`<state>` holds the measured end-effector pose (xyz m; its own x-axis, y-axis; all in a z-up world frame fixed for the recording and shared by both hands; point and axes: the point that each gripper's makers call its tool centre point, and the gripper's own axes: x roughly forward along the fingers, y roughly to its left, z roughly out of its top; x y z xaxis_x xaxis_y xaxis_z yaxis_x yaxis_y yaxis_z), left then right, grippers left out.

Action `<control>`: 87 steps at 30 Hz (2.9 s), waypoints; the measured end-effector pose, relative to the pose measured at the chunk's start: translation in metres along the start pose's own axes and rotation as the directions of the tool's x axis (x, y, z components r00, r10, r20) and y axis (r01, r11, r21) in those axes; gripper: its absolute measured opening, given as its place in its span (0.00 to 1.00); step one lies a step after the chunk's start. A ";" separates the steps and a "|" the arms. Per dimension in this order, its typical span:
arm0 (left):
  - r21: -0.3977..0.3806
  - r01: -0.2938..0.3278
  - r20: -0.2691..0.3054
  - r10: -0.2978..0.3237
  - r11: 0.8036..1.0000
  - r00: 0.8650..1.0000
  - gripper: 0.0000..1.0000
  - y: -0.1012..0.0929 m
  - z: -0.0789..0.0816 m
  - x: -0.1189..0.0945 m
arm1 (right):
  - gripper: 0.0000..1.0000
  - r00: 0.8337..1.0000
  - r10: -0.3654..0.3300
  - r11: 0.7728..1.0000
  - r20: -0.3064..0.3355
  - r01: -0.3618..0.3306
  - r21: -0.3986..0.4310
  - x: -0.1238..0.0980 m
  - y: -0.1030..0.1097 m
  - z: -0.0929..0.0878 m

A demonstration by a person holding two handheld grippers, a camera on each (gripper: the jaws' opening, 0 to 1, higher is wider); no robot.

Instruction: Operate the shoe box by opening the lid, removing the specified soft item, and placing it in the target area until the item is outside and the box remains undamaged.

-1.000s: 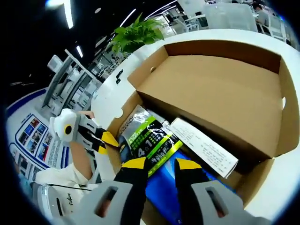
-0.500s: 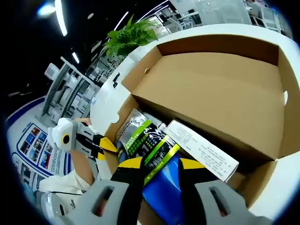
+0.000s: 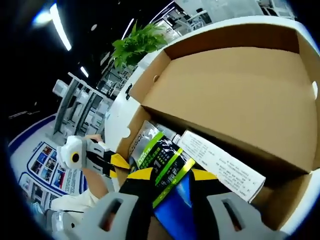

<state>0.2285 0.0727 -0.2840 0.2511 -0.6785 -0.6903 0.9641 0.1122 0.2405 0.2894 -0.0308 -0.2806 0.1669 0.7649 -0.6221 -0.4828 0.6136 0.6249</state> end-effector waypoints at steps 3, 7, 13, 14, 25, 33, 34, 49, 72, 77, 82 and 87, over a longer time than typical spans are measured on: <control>0.002 0.003 -0.001 -0.003 1.000 1.000 0.09 0.000 0.000 0.000 | 0.25 1.000 0.000 1.000 0.005 0.000 0.016 0.002 -0.002 0.001; 0.009 0.001 -0.002 -0.001 1.000 1.000 0.09 0.000 0.000 0.001 | 0.25 1.000 -0.001 1.000 0.006 0.001 0.030 0.004 -0.004 0.003; 0.006 0.001 -0.009 -0.001 1.000 1.000 0.09 0.001 0.000 0.001 | 0.21 0.999 0.013 0.998 0.047 -0.015 0.057 0.011 -0.010 0.011; 0.011 0.001 -0.008 -0.001 1.000 1.000 0.09 0.001 0.000 0.001 | 0.19 0.999 -0.003 0.999 0.047 0.001 0.049 0.011 -0.013 0.013; 0.016 0.000 -0.015 0.000 1.000 1.000 0.09 0.000 -0.001 0.001 | 0.11 0.985 0.084 0.993 0.150 -0.095 0.065 -0.006 0.000 0.029; 0.019 -0.001 -0.021 0.002 1.000 1.000 0.09 0.000 -0.001 0.001 | 0.12 0.962 0.199 0.976 0.188 -0.212 0.050 0.000 0.025 0.026; 0.019 -0.002 -0.023 0.003 1.000 1.000 0.09 0.000 -0.001 0.001 | 0.13 0.962 0.201 0.976 0.186 -0.213 0.047 0.002 0.027 0.027; 0.023 -0.002 -0.022 0.002 1.000 1.000 0.09 0.000 -0.001 0.001 | 0.10 0.958 0.221 0.975 0.184 -0.220 -0.025 0.018 0.052 0.030; 0.035 -0.020 -0.026 0.021 0.999 0.999 0.10 0.001 -0.002 0.001 | 0.01 0.959 0.188 0.969 0.212 -0.146 -0.202 0.011 0.056 0.035; 0.034 -0.017 -0.026 0.018 0.999 0.999 0.10 0.002 -0.002 0.001 | 0.01 0.962 0.173 0.962 0.211 -0.119 -0.247 0.009 0.060 0.036; 0.027 -0.014 -0.023 0.015 1.000 1.000 0.10 0.001 -0.002 0.001 | 0.01 0.964 0.152 0.957 0.220 -0.087 -0.277 0.002 0.061 0.032; 0.030 -0.014 -0.022 0.015 0.999 1.000 0.10 0.001 -0.002 0.000 | 0.01 0.967 0.124 0.956 0.221 -0.057 -0.288 0.002 0.056 0.024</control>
<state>0.2298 0.0737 -0.2852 0.2672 -0.6607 -0.7015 0.9575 0.1001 0.2704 0.2829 0.0100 -0.2355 0.2915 0.8592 -0.4205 -0.7183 0.4869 0.4969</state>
